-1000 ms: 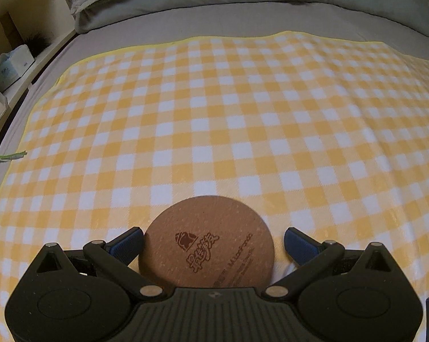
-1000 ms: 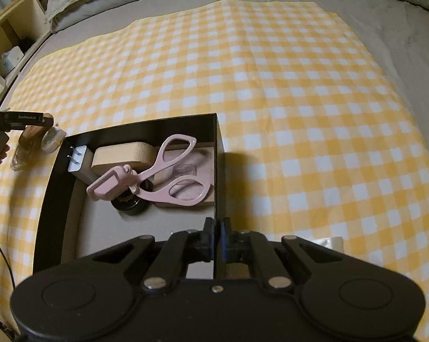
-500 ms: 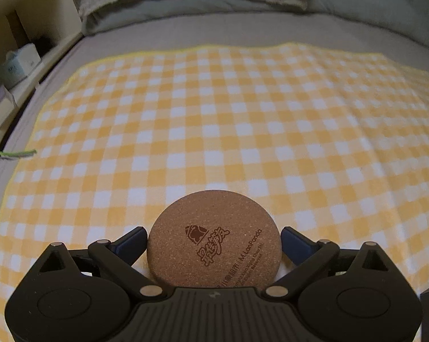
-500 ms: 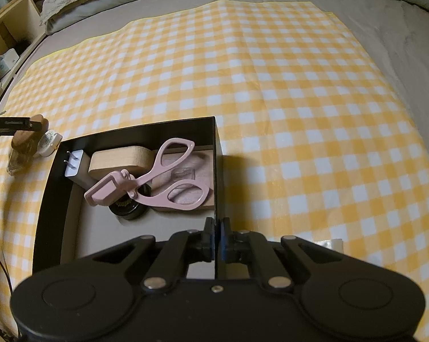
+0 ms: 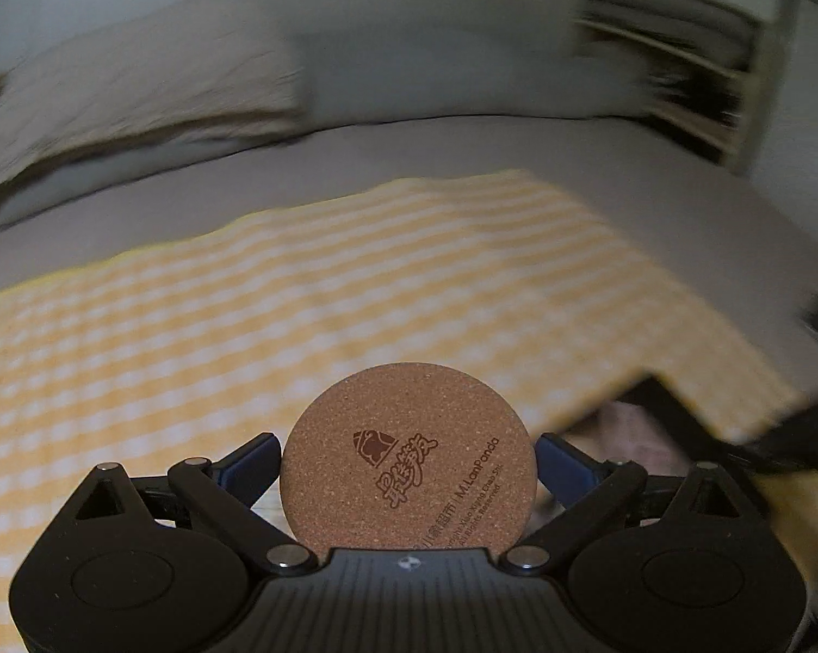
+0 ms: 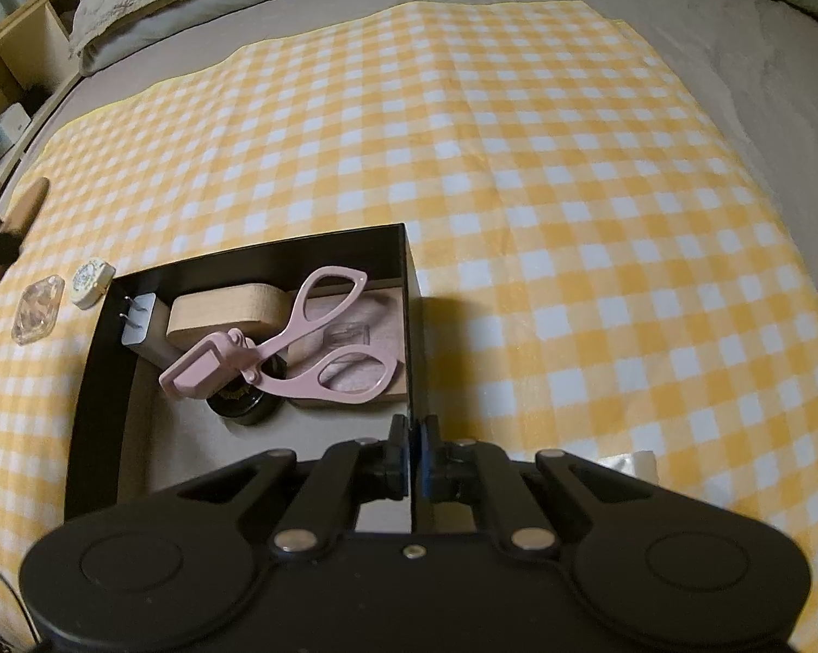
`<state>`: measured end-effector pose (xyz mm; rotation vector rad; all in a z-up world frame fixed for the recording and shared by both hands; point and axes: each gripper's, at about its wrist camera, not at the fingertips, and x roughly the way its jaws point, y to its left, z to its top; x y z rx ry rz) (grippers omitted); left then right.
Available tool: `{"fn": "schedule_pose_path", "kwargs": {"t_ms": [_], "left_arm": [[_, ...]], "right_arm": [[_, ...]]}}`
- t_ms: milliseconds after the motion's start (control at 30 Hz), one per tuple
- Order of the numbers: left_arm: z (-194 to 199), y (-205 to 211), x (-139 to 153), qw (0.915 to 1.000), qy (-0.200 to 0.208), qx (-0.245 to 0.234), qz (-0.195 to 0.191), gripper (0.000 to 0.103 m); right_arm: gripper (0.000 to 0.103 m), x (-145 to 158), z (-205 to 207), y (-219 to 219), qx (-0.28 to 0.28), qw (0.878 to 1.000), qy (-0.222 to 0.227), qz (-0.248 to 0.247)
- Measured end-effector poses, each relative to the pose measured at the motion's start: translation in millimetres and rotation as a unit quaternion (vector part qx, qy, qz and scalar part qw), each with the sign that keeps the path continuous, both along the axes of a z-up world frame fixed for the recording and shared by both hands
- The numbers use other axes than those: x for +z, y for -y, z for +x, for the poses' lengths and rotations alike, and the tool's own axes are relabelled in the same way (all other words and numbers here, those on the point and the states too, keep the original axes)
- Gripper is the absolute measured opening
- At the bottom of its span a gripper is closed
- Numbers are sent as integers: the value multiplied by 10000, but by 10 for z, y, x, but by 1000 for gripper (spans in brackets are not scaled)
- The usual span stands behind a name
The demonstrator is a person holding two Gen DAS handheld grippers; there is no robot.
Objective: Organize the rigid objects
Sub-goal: 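Carry the cork coaster with the left tool into the box and release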
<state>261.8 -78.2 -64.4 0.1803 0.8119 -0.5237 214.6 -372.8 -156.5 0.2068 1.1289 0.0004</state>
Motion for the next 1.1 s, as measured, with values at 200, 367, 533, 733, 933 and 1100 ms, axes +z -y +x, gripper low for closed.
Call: {"fn": "schedule_pose_path", "kwargs": {"t_ms": [200, 367, 533, 733, 933, 1100], "left_arm": [[-628, 598, -50, 9928, -237, -1164, -151, 99], [-841, 1040, -251, 9820, -623, -1785, -41, 99], [-837, 1254, -491, 9758, -935, -1975, 101, 99], [-609, 1460, -716, 9738, -959, -2058, 103, 99], [-589, 1608, -836, 9751, -807, -2059, 176, 99], [-559, 1643, -954, 9736, -1062, -2007, 233, 99]], "right_arm": [[3, 14, 1, -47, 90, 9998, 3, -171], [4, 16, -2, -34, 76, 9999, 1, -139], [4, 14, 4, 16, 18, 10000, -17, -11], [5, 9, -1, 48, 3, 10000, -18, 76], [5, -3, -1, 57, -1, 9999, -11, 131], [5, -7, -1, 53, -2, 9999, -13, 132]]}}
